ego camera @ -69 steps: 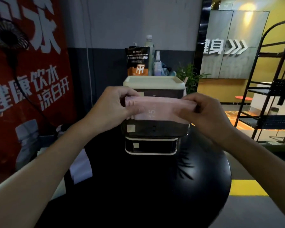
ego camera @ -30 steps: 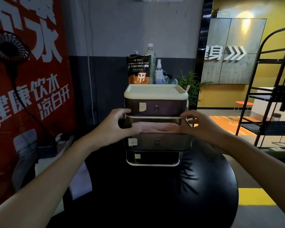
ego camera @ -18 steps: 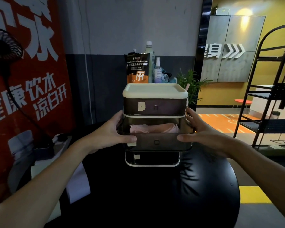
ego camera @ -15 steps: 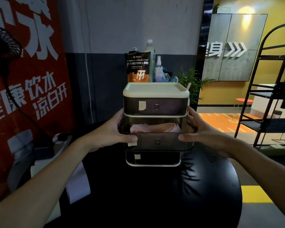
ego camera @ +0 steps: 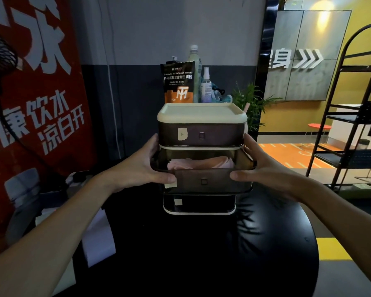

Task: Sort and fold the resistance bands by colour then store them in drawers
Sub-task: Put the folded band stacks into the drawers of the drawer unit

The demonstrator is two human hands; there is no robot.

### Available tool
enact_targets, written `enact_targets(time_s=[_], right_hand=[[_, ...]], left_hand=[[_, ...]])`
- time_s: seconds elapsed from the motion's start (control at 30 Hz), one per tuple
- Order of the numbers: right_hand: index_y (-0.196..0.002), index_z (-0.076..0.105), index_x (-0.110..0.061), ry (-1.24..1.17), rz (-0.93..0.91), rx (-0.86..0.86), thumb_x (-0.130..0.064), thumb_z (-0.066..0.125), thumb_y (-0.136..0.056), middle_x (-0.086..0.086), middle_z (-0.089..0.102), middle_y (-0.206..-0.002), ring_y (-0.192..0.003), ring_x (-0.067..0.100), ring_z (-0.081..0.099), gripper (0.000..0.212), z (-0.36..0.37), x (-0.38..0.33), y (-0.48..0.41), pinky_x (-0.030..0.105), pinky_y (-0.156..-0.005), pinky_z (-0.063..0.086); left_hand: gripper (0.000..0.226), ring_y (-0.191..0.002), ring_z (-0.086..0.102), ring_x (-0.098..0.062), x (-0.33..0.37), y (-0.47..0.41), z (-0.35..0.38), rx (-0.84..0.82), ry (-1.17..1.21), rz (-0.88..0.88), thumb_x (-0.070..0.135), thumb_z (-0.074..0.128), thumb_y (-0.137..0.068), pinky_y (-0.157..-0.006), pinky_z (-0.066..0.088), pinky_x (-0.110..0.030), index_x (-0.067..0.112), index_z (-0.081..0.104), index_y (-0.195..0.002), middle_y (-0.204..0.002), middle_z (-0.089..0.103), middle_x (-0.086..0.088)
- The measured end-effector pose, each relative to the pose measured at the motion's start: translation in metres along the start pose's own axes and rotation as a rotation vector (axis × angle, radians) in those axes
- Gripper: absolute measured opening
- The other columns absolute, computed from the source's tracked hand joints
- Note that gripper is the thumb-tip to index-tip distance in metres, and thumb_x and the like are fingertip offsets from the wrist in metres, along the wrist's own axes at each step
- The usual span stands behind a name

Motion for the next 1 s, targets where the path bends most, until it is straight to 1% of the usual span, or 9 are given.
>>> enact_targets(time_s=[0.07,0.17,0.23,0.33,0.5,0.57,0.77,0.87,1.0], right_hand=[[-0.144,0.027,-0.052,0.028,0.001,0.05,-0.039,0.094,-0.051,-0.015,0.029,-0.153,-0.14,0.002,0.031,0.115,-0.002,0.0,-0.003,0.026,-0.105,0.042],[-0.121,0.028,-0.062,0.004,0.012,0.086,-0.031,0.09,-0.052,-0.014,0.019,-0.156,-0.134,-0.002,0.026,0.098,-0.003,0.0,-0.005,0.021,-0.098,0.039],[-0.131,0.027,-0.056,-0.005,0.022,0.075,-0.037,0.094,-0.05,-0.012,0.02,-0.157,-0.136,-0.002,0.027,0.107,-0.003,0.002,-0.007,0.024,-0.103,0.039],[-0.136,0.03,-0.053,-0.019,0.016,0.055,-0.037,0.095,-0.05,-0.01,0.046,-0.142,-0.128,-0.003,0.048,0.109,-0.002,0.005,-0.011,0.027,-0.104,0.046],[-0.15,0.019,-0.044,-0.02,0.0,0.071,-0.027,0.092,-0.056,-0.019,0.052,-0.137,-0.124,-0.002,0.052,0.121,-0.001,0.01,-0.015,0.033,-0.105,0.046],[-0.148,0.025,-0.041,-0.006,0.018,0.107,-0.03,0.092,-0.055,-0.021,0.05,-0.136,-0.12,-0.007,0.052,0.115,-0.003,0.013,-0.02,0.033,-0.105,0.046],[-0.144,0.035,-0.035,0.102,0.081,0.224,-0.068,0.09,-0.035,-0.001,0.041,-0.141,-0.127,0.015,0.05,0.126,-0.014,0.028,-0.035,0.045,-0.103,0.048],[-0.145,0.03,-0.024,0.018,0.086,0.254,-0.052,0.094,-0.045,0.0,0.048,-0.136,-0.116,0.012,0.057,0.122,-0.014,0.033,-0.039,0.038,-0.093,0.054],[-0.135,0.032,-0.023,0.016,0.104,0.315,-0.019,0.086,-0.072,0.0,0.056,-0.125,-0.097,-0.003,0.057,0.083,-0.015,0.038,-0.045,0.015,-0.068,0.049]], left_hand=[[0.098,-0.114,0.038,0.033,-0.004,-0.001,-0.003,0.033,0.008,-0.01,0.02,0.084,-0.067,-0.089,0.034,0.004,0.049,0.021,-0.136,-0.128,0.035,0.042],[0.132,-0.137,0.029,0.013,-0.01,-0.002,-0.006,0.058,0.017,-0.047,0.04,0.093,-0.061,-0.103,0.027,-0.008,0.028,0.004,-0.158,-0.151,0.027,0.028],[0.13,-0.137,0.029,0.012,-0.011,-0.002,-0.007,0.049,0.012,-0.062,0.043,0.092,-0.061,-0.107,0.025,-0.012,0.03,0.006,-0.157,-0.147,0.027,0.033],[0.097,-0.128,0.041,0.017,-0.008,-0.004,-0.004,0.027,0.028,-0.048,0.034,0.089,-0.065,-0.112,0.033,-0.017,0.045,0.03,-0.142,-0.139,0.042,0.035],[0.135,-0.141,0.031,0.006,-0.013,-0.01,-0.01,0.064,0.02,-0.049,0.05,0.089,-0.052,-0.113,0.028,-0.019,0.027,0.01,-0.159,-0.152,0.031,0.023],[0.127,-0.138,0.036,0.006,-0.013,-0.011,-0.013,0.074,-0.005,-0.041,0.051,0.088,-0.055,-0.115,0.03,-0.024,0.028,0.017,-0.158,-0.15,0.037,0.023],[0.088,-0.13,0.048,-0.003,-0.019,-0.022,-0.021,0.204,-0.089,-0.063,0.055,0.087,-0.056,-0.114,0.038,-0.034,0.044,0.044,-0.132,-0.14,0.048,0.012],[0.074,-0.123,0.055,-0.004,-0.025,-0.026,-0.022,0.277,-0.016,-0.081,0.029,0.09,-0.07,-0.112,0.043,-0.037,0.025,0.046,-0.13,-0.131,0.059,0.008],[0.074,-0.119,0.06,-0.008,-0.034,-0.032,-0.019,0.343,0.013,-0.089,0.037,0.091,-0.065,-0.107,0.046,-0.039,0.027,0.045,-0.121,-0.123,0.065,0.005]])
Point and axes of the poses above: each hand's wrist, its own y-axis away from the middle knuckle, its own z-axis out of the palm, x = y × z, the point moved 6 cm from there along -y, towards the middle knuckle
